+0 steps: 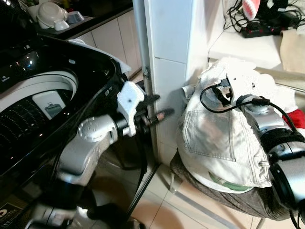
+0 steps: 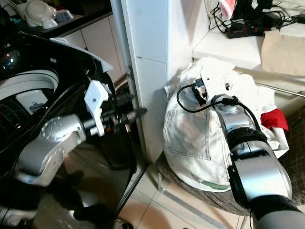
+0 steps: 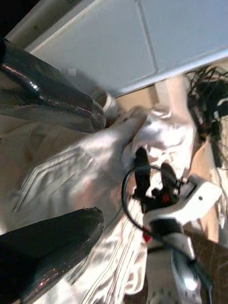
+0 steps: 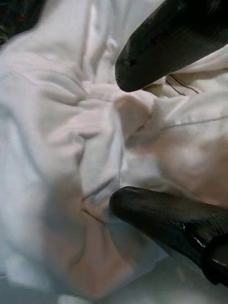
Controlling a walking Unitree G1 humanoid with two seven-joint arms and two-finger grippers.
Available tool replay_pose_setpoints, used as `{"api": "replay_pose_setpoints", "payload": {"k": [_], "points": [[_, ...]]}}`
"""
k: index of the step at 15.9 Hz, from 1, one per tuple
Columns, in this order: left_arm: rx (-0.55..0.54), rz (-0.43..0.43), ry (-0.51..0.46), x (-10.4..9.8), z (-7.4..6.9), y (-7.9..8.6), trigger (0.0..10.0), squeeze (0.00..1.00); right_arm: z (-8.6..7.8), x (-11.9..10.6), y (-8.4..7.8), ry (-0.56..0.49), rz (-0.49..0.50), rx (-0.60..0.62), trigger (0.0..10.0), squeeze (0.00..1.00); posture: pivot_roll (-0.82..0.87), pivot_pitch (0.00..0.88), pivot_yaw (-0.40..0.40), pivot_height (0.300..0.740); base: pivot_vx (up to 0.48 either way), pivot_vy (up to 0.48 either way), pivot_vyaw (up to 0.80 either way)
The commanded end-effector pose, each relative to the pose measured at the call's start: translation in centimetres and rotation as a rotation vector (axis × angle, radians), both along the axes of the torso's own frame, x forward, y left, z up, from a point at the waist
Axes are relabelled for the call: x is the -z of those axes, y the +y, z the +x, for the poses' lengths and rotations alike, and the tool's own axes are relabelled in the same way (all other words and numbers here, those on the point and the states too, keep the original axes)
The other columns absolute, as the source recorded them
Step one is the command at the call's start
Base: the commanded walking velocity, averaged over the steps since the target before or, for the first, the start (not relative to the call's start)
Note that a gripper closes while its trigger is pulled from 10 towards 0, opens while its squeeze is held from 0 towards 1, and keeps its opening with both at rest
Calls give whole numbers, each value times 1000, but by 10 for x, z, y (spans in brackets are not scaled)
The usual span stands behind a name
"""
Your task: Clothes washing
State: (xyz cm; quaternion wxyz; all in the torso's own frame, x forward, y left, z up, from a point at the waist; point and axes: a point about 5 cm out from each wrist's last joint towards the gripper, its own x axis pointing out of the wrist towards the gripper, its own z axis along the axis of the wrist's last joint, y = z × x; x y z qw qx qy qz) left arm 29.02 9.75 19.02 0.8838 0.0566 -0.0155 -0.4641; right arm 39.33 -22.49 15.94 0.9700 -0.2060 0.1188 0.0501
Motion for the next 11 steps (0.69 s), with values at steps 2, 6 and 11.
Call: {"api": "replay_pose_setpoints", "payload": {"k": [2, 6, 11], "points": [[11, 16, 7, -7, -11, 4, 10000, 0, -2, 9, 0, 47, 78, 42, 10000, 0, 120, 99, 139, 740, 0, 0, 0], [64, 10, 27, -10, -31, 3, 10000, 0, -5, 21, 1, 88, 191, 74, 0, 0, 142, 111, 136, 740, 0, 0, 0], [31, 6, 35, -9, -31, 2, 10000, 0, -2, 16, 5, 78, 212, 53, 0, 0, 129, 104, 132, 740, 0, 0, 0]]}}
